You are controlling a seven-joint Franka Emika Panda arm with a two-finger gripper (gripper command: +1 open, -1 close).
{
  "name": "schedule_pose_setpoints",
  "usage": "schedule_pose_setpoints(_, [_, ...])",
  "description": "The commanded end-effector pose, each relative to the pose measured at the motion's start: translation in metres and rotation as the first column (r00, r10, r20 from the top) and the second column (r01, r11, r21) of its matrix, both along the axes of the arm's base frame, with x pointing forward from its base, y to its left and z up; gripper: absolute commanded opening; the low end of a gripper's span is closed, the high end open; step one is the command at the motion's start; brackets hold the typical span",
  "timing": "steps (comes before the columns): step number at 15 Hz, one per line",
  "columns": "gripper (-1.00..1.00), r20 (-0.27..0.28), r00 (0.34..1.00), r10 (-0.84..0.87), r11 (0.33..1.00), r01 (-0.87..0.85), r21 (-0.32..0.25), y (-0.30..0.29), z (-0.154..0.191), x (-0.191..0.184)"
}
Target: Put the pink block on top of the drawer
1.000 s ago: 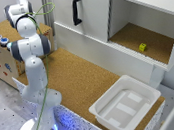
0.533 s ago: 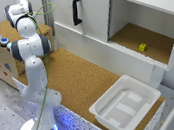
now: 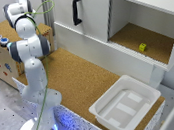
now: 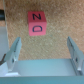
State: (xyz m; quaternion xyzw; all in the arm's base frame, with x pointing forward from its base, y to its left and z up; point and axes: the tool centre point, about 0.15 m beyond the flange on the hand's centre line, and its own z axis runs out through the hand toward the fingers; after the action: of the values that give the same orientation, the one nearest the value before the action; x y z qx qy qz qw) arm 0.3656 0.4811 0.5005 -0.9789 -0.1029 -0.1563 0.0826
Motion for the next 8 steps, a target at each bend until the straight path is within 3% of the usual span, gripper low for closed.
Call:
schedule_pose_setpoints(1, [1.00, 0.131, 0.969, 0.210, 0.977, -0.204, -0.058, 0.006, 0.052, -0.014])
schedule_pose_setpoints(2, [1.00, 0.177, 0.927, 0.331, 0.941, -0.312, -0.128, 0.004, 0.065, -0.021])
schedule_pose_setpoints(4, [1.00, 0.194, 0.824, 0.532, 0.842, -0.490, -0.225, -0.008, 0.073, -0.045])
schedule_pose_setpoints(5, [1.00, 0.164, 0.782, 0.601, 0.796, -0.565, -0.218, -0.016, 0.069, -0.059])
schedule_pose_setpoints(7, [1.00, 0.078, 0.742, 0.666, 0.744, -0.656, -0.124, -0.036, 0.057, -0.086])
schedule_pose_setpoints(8, [1.00, 0.028, 0.708, 0.706, 0.706, -0.699, -0.115, -0.049, 0.049, -0.100])
